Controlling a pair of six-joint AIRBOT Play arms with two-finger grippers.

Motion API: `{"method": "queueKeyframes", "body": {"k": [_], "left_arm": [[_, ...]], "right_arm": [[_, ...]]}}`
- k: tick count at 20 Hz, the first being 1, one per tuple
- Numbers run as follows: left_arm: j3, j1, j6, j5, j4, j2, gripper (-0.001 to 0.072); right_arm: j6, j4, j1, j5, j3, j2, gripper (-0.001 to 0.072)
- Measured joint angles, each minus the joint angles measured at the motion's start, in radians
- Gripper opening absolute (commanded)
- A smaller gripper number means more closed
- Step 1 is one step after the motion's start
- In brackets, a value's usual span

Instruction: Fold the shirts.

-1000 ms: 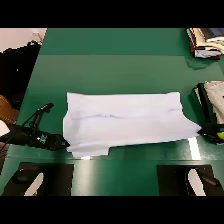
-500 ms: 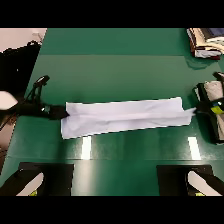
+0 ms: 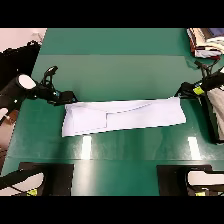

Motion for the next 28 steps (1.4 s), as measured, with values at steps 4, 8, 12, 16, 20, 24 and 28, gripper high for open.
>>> {"method": "queueKeyframes", "body": {"k": [4, 8, 12, 16, 20, 24, 28], "left_arm": [[0.100, 0.000, 0.001, -0.115, -0.015, -0.009, 0.0608], [0.134, -0.019, 0.002, -0.137, -0.052, -0.011, 0.0019], [0.143, -0.096, 0.004, -0.073, -0.065, -0.013, 0.0044], [0.146, -0.206, -0.009, 0.016, -0.071, -0.018, 0.0025], [0.150, -0.327, -0.042, 0.087, -0.093, -0.073, 0.0024], [0.198, -0.436, -0.053, 0.147, -0.143, -0.193, 0.0024], [0.297, -0.534, -0.057, 0.161, -0.173, -0.350, 0.0024]], "right_arm": [[-0.064, 0.039, -0.104, 0.044, -0.045, 0.018, 0.0451], [-0.142, 0.064, -0.225, 0.064, -0.159, 0.013, 0.0523], [-0.229, 0.161, -0.283, 0.066, -0.250, -0.048, 0.0522], [-0.277, 0.267, -0.254, 0.067, -0.274, -0.114, 0.0304], [-0.304, 0.274, -0.200, 0.012, -0.246, -0.125, 0.0017], [-0.317, 0.290, -0.158, 0.037, -0.191, -0.037, 0.0016], [-0.253, 0.296, -0.080, 0.103, -0.094, 0.105, 0.0017]]}}
